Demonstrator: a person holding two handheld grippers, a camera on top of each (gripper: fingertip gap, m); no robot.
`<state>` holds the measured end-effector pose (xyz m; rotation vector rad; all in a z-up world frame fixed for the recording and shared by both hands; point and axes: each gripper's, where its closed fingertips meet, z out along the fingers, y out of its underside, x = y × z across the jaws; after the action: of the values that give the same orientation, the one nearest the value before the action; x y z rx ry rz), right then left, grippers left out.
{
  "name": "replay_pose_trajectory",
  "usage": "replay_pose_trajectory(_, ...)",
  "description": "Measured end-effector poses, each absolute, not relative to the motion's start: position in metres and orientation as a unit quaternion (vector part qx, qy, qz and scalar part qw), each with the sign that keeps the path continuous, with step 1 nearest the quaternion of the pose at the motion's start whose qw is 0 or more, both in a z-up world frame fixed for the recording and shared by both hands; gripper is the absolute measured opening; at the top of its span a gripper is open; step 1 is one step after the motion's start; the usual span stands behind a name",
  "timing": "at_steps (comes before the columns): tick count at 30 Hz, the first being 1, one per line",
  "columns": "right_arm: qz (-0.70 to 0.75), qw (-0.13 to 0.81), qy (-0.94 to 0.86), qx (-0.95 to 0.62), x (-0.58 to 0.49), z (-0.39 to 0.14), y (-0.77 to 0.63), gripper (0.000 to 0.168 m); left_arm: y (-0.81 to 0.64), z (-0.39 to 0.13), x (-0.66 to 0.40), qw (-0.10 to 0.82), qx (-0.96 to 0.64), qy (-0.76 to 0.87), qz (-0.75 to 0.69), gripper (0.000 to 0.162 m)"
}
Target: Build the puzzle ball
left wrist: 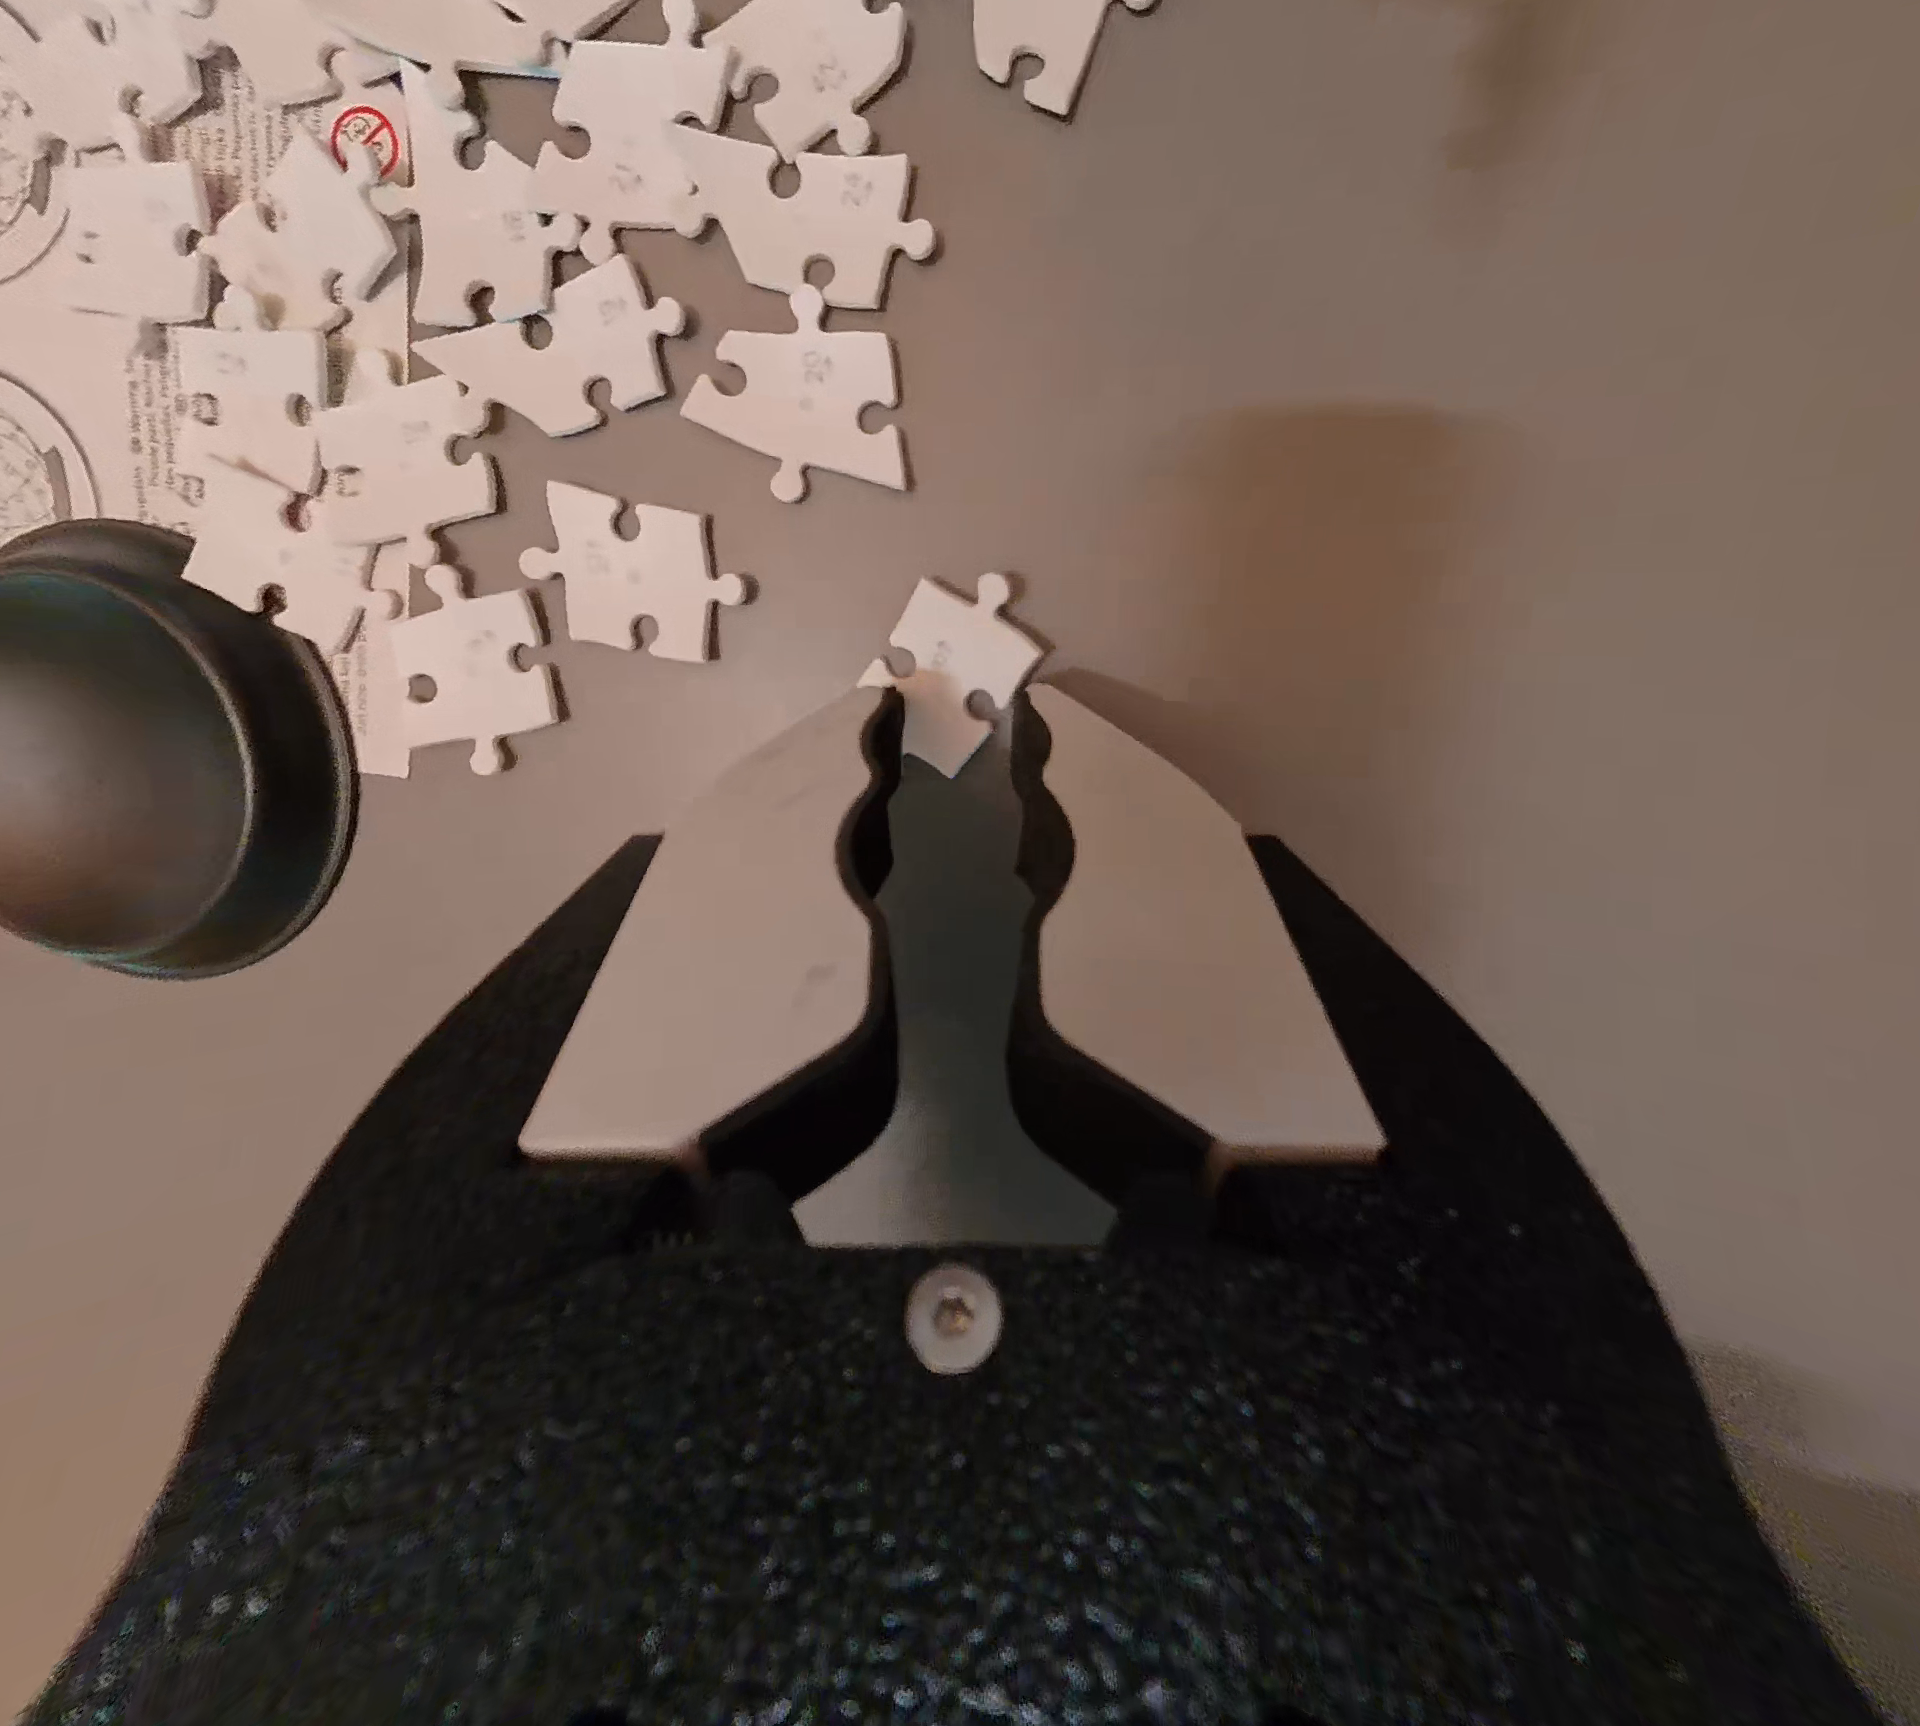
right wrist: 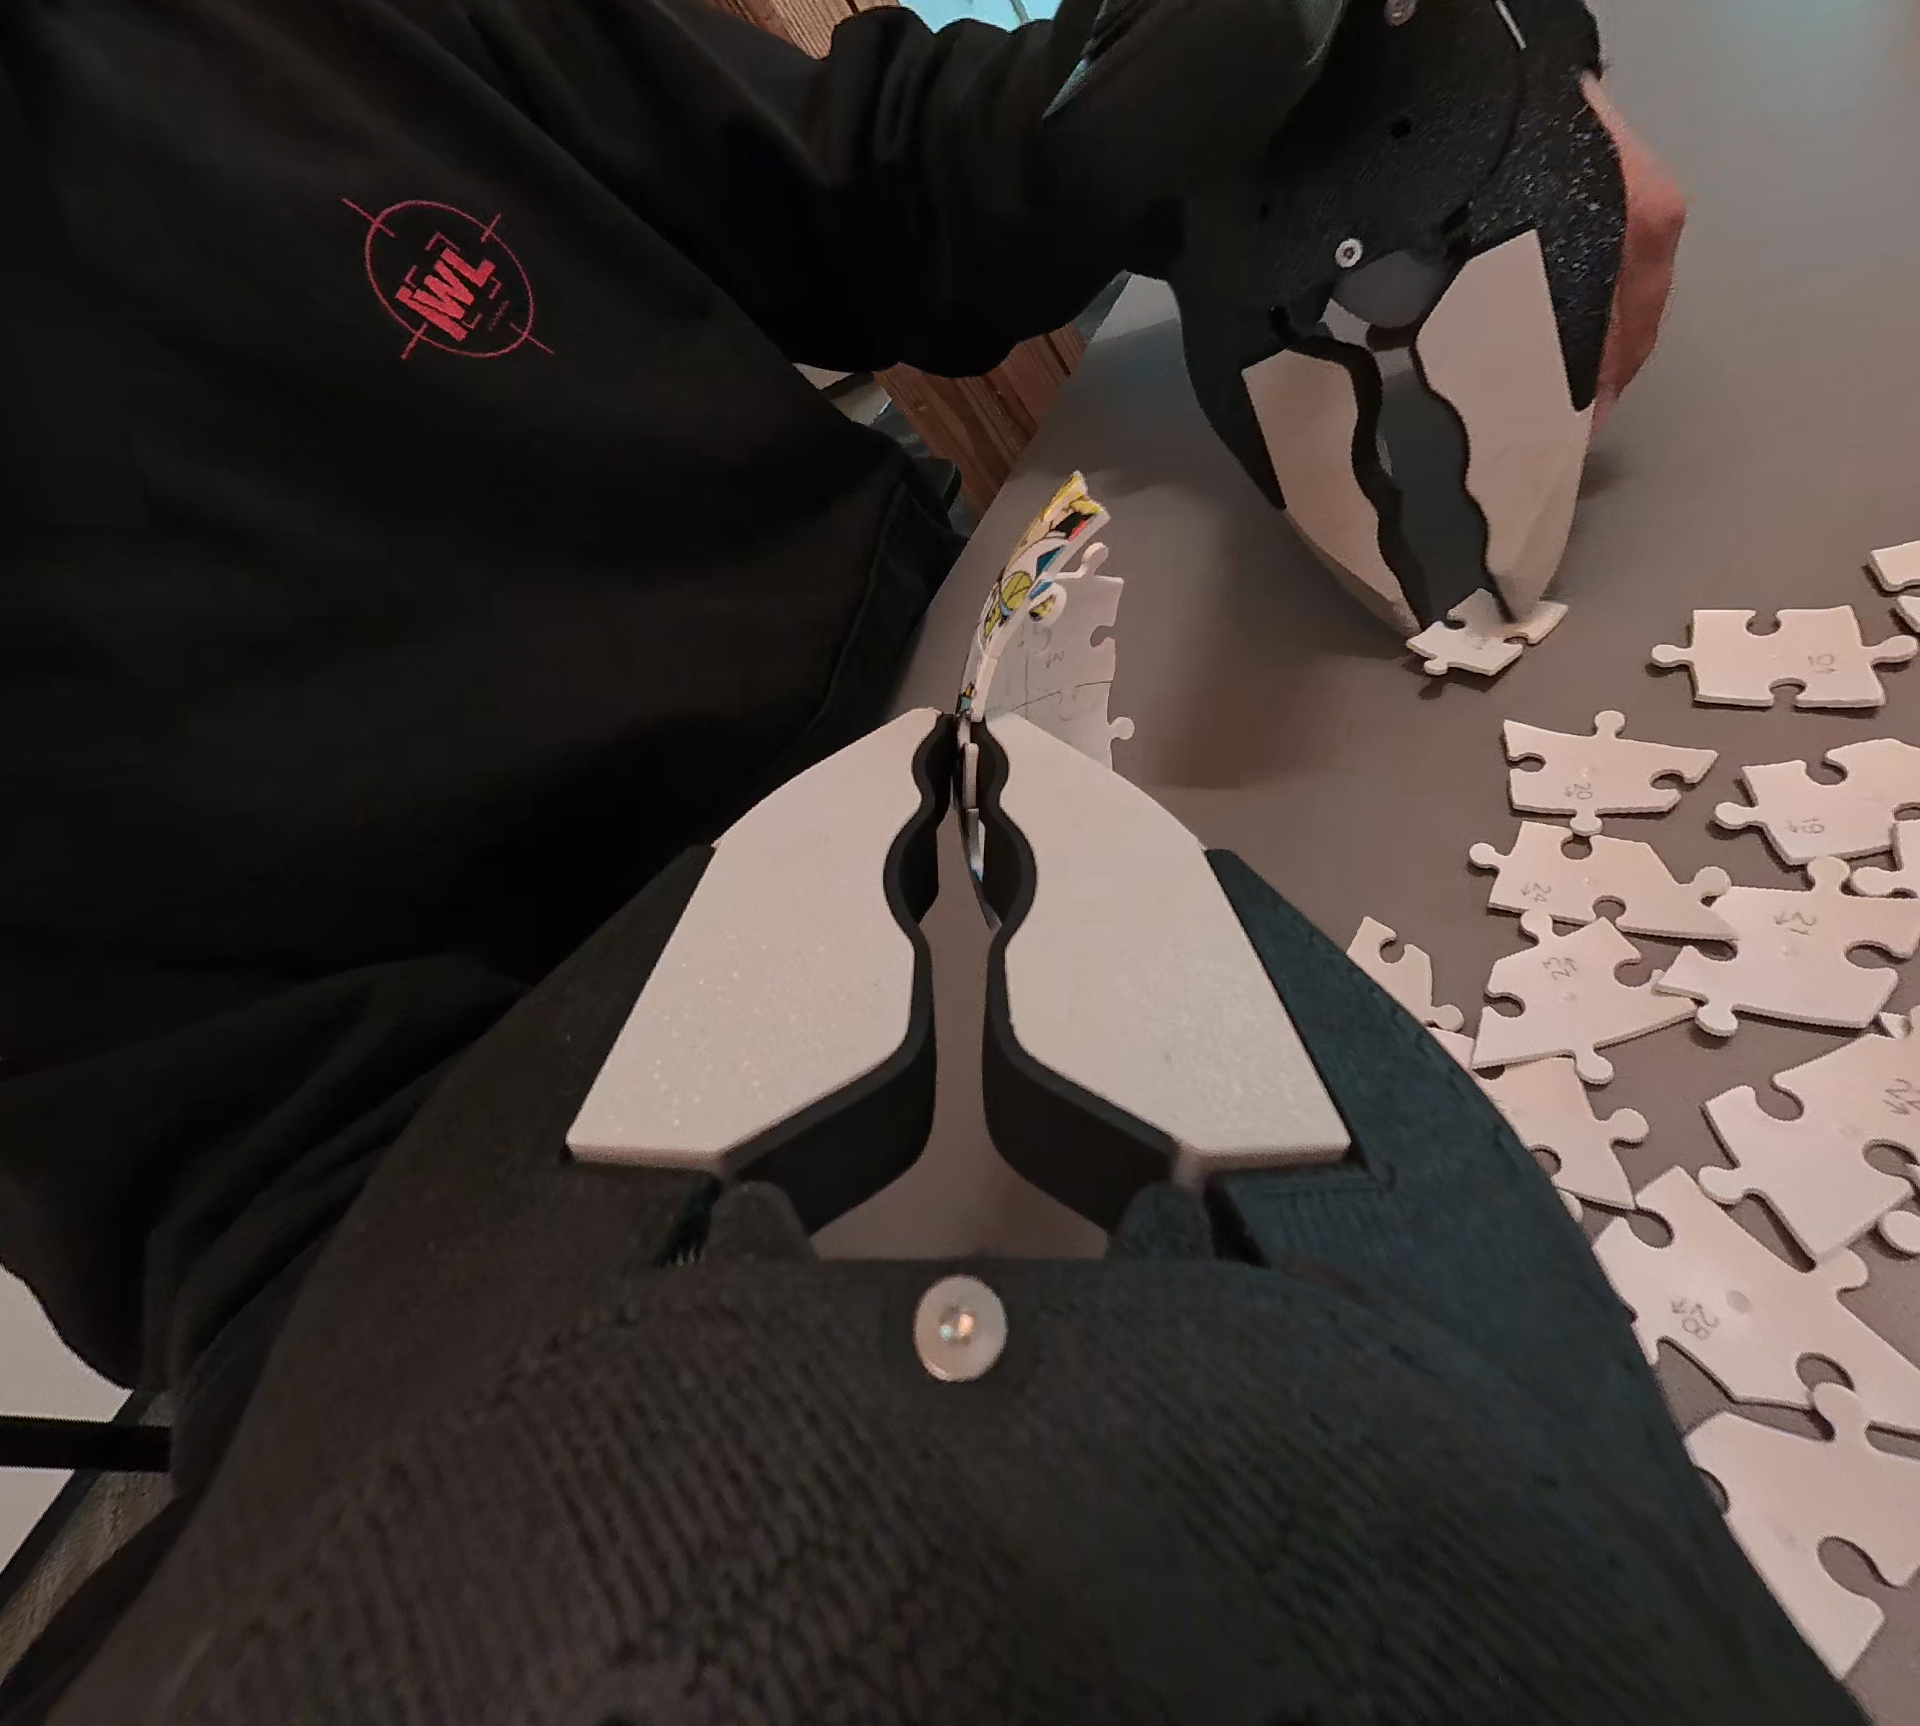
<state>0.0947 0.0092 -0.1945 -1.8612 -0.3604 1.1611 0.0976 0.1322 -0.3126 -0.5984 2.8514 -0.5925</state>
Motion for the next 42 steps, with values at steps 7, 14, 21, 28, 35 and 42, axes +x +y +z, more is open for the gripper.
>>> replay_pose_trajectory(7, 0.471, 0.440, -0.146, -0.750, 0.094, -0.196, 0.011, 0.003, 0.129, -0.313, 0.093, 0.116, -0.141, 0.972, -0.145, 0.004)
replay_pose_trajectory(14, 0.468, 0.444, -0.147, -0.750, 0.095, -0.194, 0.009, 0.003, 0.125, -0.306, 0.087, 0.089, -0.167, 0.964, -0.188, 0.028)
replay_pose_trajectory(21, 0.469, 0.447, -0.145, -0.748, 0.096, -0.194, 0.008, 0.003, 0.123, -0.286, 0.095, 0.183, -0.290, 0.915, -0.212, 0.062)
replay_pose_trajectory(28, 0.469, 0.443, -0.149, -0.750, 0.094, -0.194, 0.009, 0.003, 0.121, -0.312, 0.094, 0.128, -0.374, 0.887, -0.240, 0.066)
replay_pose_trajectory(35, 0.470, 0.443, -0.144, -0.749, 0.096, -0.195, 0.009, 0.003, 0.125, -0.313, 0.094, 0.131, -0.373, 0.883, -0.253, 0.065)
replay_pose_trajectory(42, 0.472, 0.442, -0.141, -0.750, 0.096, -0.196, 0.009, 0.003, 0.118, -0.308, 0.089, 0.165, -0.353, 0.887, -0.247, 0.060)
